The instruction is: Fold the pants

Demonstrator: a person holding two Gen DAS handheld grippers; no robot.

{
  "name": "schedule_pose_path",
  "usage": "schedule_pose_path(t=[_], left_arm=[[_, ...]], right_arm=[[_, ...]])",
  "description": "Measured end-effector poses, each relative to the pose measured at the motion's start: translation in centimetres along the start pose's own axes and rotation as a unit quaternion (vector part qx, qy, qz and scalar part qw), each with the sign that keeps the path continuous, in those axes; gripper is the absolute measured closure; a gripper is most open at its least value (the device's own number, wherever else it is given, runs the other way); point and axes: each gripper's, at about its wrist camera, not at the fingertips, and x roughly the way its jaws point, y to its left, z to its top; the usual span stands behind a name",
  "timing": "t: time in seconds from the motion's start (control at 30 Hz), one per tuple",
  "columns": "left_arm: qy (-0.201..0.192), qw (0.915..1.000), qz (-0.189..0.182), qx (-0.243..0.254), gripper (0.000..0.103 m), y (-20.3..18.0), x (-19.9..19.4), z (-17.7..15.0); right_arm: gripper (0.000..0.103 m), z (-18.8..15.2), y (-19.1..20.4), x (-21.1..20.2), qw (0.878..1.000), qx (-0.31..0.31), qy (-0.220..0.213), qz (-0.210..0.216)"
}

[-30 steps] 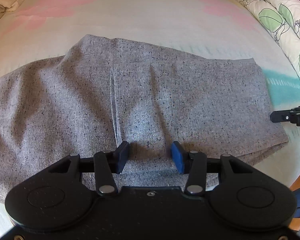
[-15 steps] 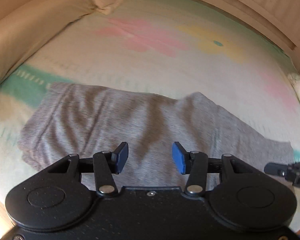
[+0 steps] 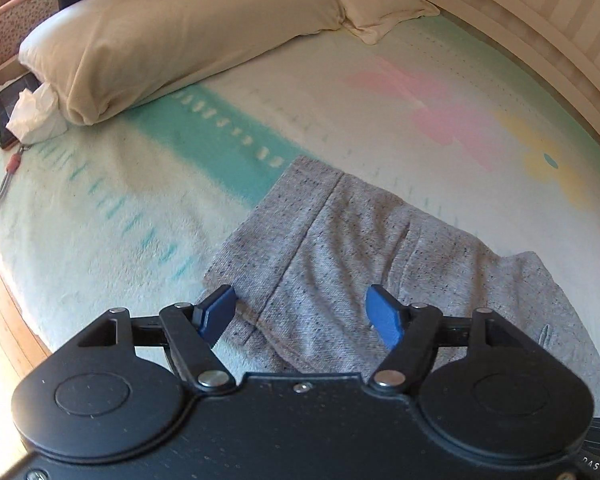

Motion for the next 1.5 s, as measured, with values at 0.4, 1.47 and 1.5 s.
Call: schedule_pose_path(t=[0.4,1.47,1.5], left_arm=[[0.06,0.9928,-0.029,-0.1,0.019,3.1,3.7,-0.7],[-0.151,0.9678,-0.166,0.114,0.078,-9.0,-9.9,-1.8],[-0.155,0.9647,-0.173,0.123,0.078,-9.8,-10.4,-2.0]], right_arm=[[0.101,0.0,-0.1,0.1,1.0,0.005,0.001,0.004],[0.101,-3.2,-1.5,-6.1,0.995,0.001,-0.074,0.066],[0.101,-3.2,-2.3,-6.2,0.995,0.017,-0.075,0.063]])
